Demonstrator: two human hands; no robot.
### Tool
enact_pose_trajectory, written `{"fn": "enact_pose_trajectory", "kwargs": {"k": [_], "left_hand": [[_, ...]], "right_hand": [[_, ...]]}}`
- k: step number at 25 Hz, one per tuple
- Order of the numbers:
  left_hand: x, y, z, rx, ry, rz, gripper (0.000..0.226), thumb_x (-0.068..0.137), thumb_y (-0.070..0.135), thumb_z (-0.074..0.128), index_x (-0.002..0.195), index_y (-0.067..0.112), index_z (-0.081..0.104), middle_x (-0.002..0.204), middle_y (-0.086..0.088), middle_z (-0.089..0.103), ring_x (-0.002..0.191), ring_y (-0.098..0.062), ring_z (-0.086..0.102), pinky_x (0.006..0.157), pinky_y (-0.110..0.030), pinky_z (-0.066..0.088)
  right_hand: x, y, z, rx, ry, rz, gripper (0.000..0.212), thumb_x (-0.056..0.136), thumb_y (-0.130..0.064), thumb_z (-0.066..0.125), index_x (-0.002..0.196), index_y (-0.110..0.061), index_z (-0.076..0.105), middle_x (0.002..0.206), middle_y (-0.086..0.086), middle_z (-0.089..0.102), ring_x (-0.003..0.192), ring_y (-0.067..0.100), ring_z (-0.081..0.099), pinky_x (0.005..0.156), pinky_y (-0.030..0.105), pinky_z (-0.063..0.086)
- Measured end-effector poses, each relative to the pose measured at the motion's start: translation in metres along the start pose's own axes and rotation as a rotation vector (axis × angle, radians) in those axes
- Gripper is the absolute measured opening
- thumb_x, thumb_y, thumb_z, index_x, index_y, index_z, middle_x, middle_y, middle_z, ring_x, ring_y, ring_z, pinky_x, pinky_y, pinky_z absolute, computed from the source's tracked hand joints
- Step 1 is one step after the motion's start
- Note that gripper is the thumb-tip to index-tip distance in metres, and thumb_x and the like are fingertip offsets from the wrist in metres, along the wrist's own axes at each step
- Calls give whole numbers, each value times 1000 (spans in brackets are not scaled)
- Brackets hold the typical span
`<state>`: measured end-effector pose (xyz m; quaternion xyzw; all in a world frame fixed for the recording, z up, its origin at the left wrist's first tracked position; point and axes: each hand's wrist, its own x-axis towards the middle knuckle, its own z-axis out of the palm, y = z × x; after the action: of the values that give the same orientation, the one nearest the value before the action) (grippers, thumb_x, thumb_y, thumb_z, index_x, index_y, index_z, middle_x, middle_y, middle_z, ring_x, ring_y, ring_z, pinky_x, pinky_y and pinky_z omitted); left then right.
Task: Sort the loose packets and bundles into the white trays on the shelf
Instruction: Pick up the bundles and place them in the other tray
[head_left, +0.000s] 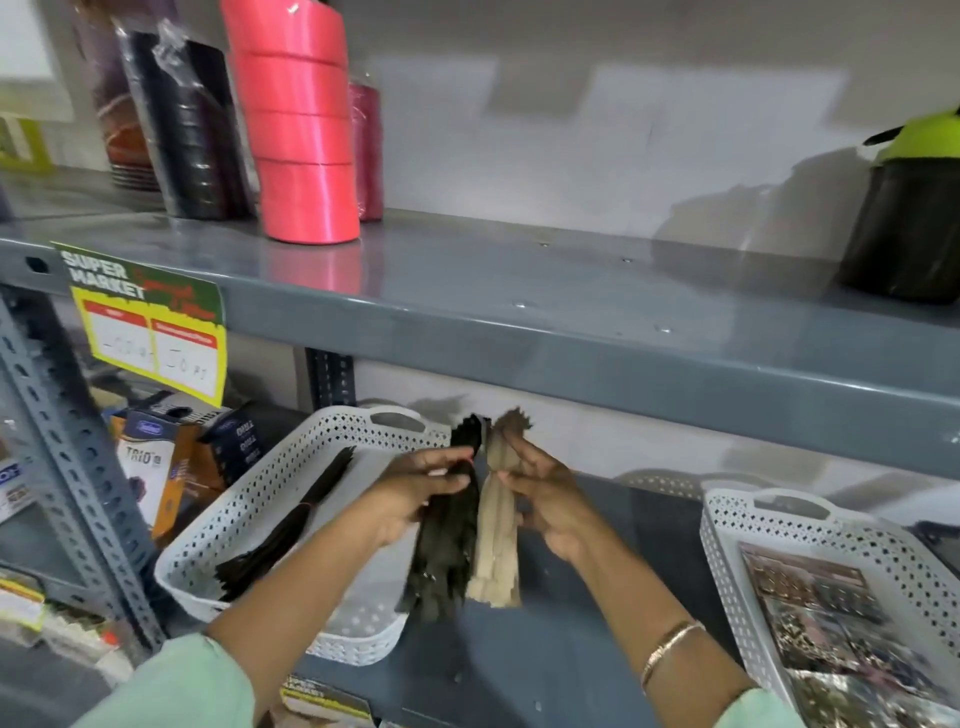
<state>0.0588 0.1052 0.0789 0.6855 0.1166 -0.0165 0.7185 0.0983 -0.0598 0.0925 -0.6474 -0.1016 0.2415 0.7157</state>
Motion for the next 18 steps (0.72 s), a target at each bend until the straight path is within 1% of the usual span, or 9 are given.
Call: {"fn": "enact_pose_trajectory", "kwargs": {"k": [3, 7, 9, 11, 13, 15, 16, 17, 18], "left_hand": [[-5, 13, -53, 142, 96, 111, 46, 82, -9, 58, 126, 6, 56, 128, -10, 57, 125, -19, 47, 104, -30, 38], [-1, -21, -105, 252, 182, 10, 45, 83, -9, 57, 127, 3, 55, 139, -16, 50, 131, -28, 44, 113, -36, 32], [3, -47, -116, 328, 190, -41, 44, 85, -10, 54, 126, 4, 55, 141, -17, 49, 132, -27, 44, 111, -32, 33], [10, -68, -118, 431, 148, -85, 44, 87, -11, 50, 128, 5, 54, 143, -14, 47, 133, -24, 43, 107, -26, 35], [15, -78, -121, 529, 119, -107, 45, 87, -13, 47, 129, 5, 54, 143, -15, 47, 133, -23, 44, 101, -21, 37], [20, -83, -124, 595, 96, -108, 47, 86, -14, 49, 128, 6, 55, 143, -14, 48, 134, -22, 43, 106, -22, 35], [22, -83, -125, 630, 101, -111, 49, 85, -13, 51, 129, 8, 54, 143, -13, 48, 134, -22, 43, 109, -24, 34], [25, -86, -126, 670, 106, -101, 50, 85, -12, 52, 130, 10, 53, 143, -12, 48, 133, -22, 45, 109, -23, 35], [24, -86, -123, 708, 108, -112, 51, 86, -11, 52, 132, 12, 52, 143, -12, 48, 131, -22, 46, 105, -19, 37]], "right_hand": [[19, -4, 50, 23, -55, 1, 57, 89, 3, 52, 135, -30, 45, 110, -6, 59, 83, 5, 57, 63, 23, 49], [54, 35, 106, -63, -30, 136, 58, 91, 5, 43, 138, -29, 41, 110, -1, 54, 84, 13, 53, 75, 34, 50], [65, 60, 124, -154, -6, 201, 50, 93, 1, 37, 134, -26, 46, 104, 4, 57, 76, 13, 54, 65, 27, 51], [71, 79, 135, -146, 16, 276, 32, 98, -13, 35, 122, -13, 55, 101, 12, 64, 76, 18, 58, 54, 21, 50], [75, 94, 144, -45, 62, 335, 36, 98, -31, 35, 121, -11, 56, 118, 18, 62, 97, 27, 60, 72, 30, 52], [79, 105, 144, -220, 104, 346, 42, 98, -37, 32, 129, -16, 50, 121, 15, 58, 101, 24, 56, 88, 35, 45], [79, 107, 141, -379, 102, 342, 42, 98, -30, 32, 137, -17, 42, 128, 13, 52, 106, 23, 54, 93, 35, 42], [79, 109, 138, -559, 81, 314, 47, 96, -18, 33, 143, -19, 30, 141, 13, 39, 121, 25, 47, 101, 34, 38], [74, 106, 135, -715, 47, 295, 58, 92, -5, 34, 146, -22, 20, 151, 13, 23, 135, 28, 32, 107, 34, 33]]}}
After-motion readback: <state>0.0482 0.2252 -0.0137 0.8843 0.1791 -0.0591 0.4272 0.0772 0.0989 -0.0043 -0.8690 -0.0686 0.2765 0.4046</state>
